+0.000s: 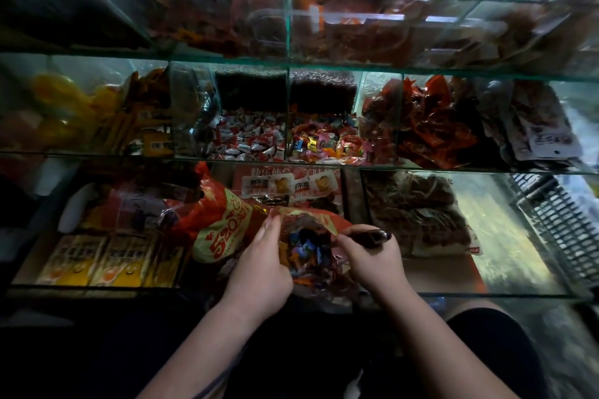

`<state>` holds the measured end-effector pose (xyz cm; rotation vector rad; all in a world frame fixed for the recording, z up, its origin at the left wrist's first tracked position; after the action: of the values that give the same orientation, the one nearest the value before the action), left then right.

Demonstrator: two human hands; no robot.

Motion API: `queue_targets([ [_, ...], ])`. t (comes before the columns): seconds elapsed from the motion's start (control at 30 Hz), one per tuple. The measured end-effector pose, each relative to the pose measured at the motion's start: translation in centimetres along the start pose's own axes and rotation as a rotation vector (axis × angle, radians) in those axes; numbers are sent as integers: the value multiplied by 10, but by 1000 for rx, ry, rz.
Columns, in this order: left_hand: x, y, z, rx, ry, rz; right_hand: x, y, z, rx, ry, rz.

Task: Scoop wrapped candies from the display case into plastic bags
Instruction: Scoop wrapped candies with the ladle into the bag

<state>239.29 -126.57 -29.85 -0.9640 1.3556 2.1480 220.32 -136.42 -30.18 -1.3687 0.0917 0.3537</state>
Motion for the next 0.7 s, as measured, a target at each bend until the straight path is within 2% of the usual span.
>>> queue_targets([
  [0.1,0,1,2,13,-1,-2,-4,10,6,78,128,-178],
  [0.33,-8,7,3,3,6,21,-38,14,19,73,265,-268],
  [0.4,-7,11,6,10,16,18,-41,14,21,63,223,-243],
  [0.57,-6,13,6,13,26,56,-15,6,26,-221,65,28],
  [0.63,-6,12,6,-5,18,83,5,6,29,-246,-37,127],
  [0.7,-7,10,6,-12,5,95,13,5,28,-210,-39,95],
])
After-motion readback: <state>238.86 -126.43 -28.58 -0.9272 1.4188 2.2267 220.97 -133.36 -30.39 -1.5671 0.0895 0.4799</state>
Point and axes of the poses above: each hand's wrist, its own z-axis away from the middle knuckle, its own x-axis out of the palm, y = z × x, the point moved 7 cm from there along -z, towards the middle knuckle, and after that the axes turned 8 degrees about -z, right-handed, at the moved point
